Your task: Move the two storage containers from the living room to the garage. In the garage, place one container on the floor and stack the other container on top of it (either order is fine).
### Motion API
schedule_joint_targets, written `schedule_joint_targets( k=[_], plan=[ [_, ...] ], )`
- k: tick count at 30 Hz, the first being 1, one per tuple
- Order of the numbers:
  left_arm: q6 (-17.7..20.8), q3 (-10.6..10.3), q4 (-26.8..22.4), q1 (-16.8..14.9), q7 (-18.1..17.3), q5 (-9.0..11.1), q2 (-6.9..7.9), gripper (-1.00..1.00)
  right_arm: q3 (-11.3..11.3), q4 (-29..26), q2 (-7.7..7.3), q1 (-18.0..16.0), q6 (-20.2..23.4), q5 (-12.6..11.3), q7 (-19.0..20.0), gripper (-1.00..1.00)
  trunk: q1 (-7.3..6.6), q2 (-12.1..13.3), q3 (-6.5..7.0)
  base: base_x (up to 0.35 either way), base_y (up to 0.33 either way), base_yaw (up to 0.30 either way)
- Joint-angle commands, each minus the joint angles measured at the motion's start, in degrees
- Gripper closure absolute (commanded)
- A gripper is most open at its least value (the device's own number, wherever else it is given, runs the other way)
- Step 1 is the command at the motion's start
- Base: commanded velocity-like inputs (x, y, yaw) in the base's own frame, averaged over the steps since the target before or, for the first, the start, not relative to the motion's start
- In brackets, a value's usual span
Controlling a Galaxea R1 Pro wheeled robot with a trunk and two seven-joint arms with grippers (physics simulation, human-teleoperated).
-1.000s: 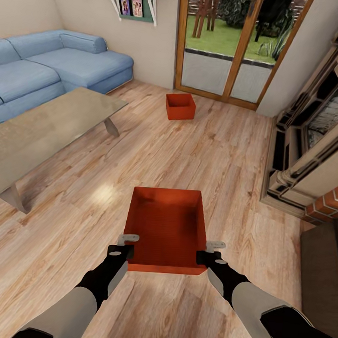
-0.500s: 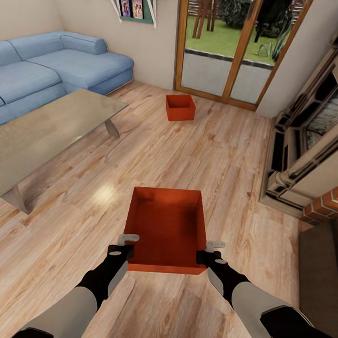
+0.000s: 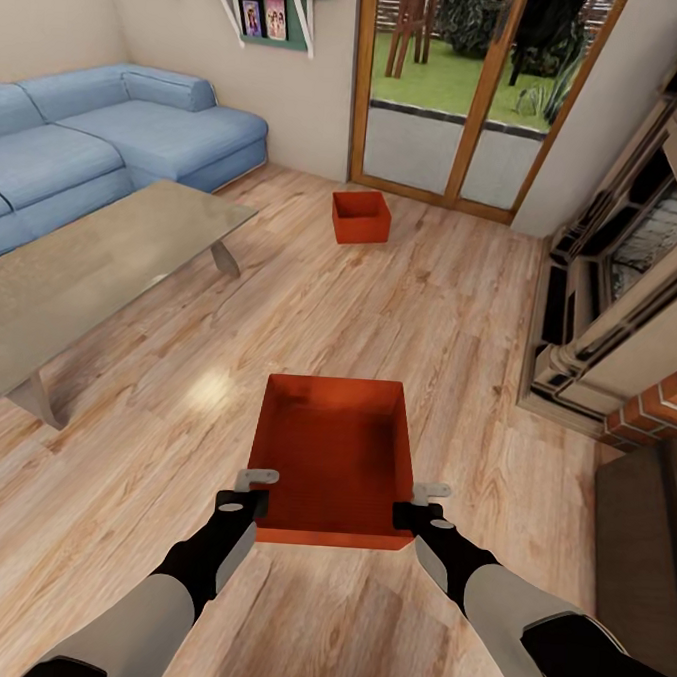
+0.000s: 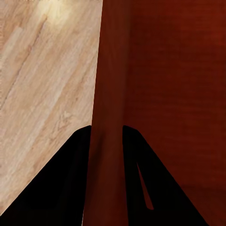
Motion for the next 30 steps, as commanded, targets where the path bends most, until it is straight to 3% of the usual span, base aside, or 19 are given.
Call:
schedule_joint_targets(
  k=[1, 30],
  plan=[
    [0.5, 0.3, -0.3, -0.1, 1.7, -1.1, 0.25, 1.0, 0.0, 0.3, -0.34, 0.0, -0.2, -0.7, -0.4, 1.0, -0.22, 0.4, 0.15, 0.0, 0.0, 0.0],
    [0.5, 0.2, -0.3, 0.0, 1.7, -1.1, 0.25, 1.0, 0.0, 0.3, -0.18, 0.0, -0.2, -0.7, -0.9, 1.0, -6.59, 12.0, 5.35, 0.0, 0.0, 0.0]
  ],
)
